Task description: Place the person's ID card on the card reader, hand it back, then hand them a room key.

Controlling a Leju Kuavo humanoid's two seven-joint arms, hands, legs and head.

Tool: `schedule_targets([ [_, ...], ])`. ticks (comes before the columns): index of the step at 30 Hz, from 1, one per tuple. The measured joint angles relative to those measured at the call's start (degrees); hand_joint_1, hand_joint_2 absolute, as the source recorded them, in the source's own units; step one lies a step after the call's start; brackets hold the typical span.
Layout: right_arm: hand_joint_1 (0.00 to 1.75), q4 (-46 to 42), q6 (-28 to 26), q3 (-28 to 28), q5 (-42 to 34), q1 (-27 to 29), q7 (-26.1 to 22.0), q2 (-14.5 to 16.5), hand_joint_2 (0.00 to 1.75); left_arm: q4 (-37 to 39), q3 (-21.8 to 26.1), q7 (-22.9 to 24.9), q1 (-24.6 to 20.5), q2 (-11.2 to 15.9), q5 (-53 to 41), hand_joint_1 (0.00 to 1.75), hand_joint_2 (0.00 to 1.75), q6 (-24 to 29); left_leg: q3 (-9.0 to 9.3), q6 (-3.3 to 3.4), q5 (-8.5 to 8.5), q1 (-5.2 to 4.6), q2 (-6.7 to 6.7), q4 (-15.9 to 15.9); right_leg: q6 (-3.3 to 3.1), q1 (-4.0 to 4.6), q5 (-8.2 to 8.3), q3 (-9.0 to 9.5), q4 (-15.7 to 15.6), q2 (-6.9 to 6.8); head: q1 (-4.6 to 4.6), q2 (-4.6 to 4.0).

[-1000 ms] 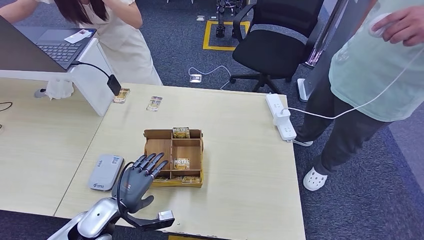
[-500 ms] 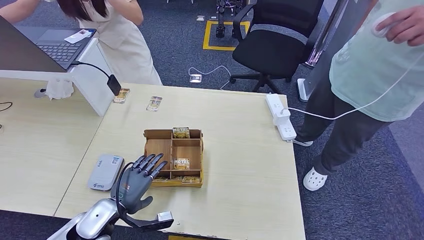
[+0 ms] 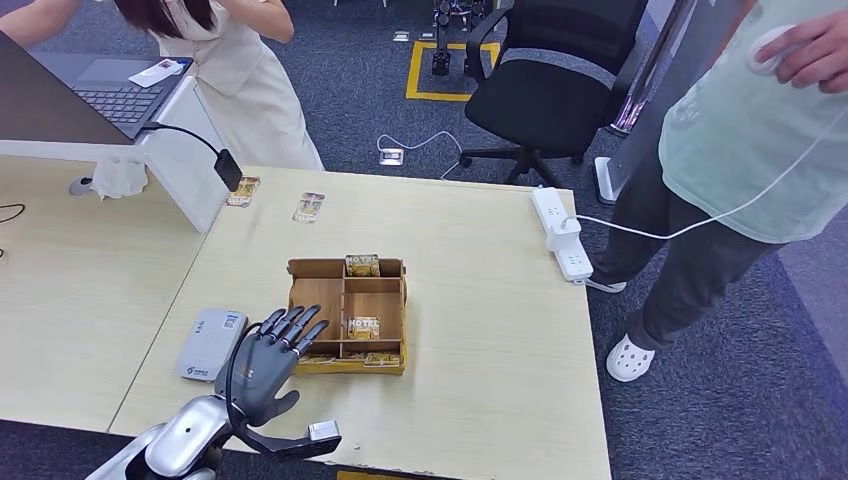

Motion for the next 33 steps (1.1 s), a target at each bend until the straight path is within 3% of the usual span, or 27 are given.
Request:
schedule_targets([
  [33,0.00,-2.9,0.8,1.8,-3.0,1.6,1.9,0.0,0.00,-1.7,1.1,-1.4,1.0,1.4,1.4,0.00,1.75,-0.4,0.00,0.00,0.00,0.00,0.00,0.0,-0.01,0.00,-0.01,-0.01,0.0,0.00,-0.01,0.00],
])
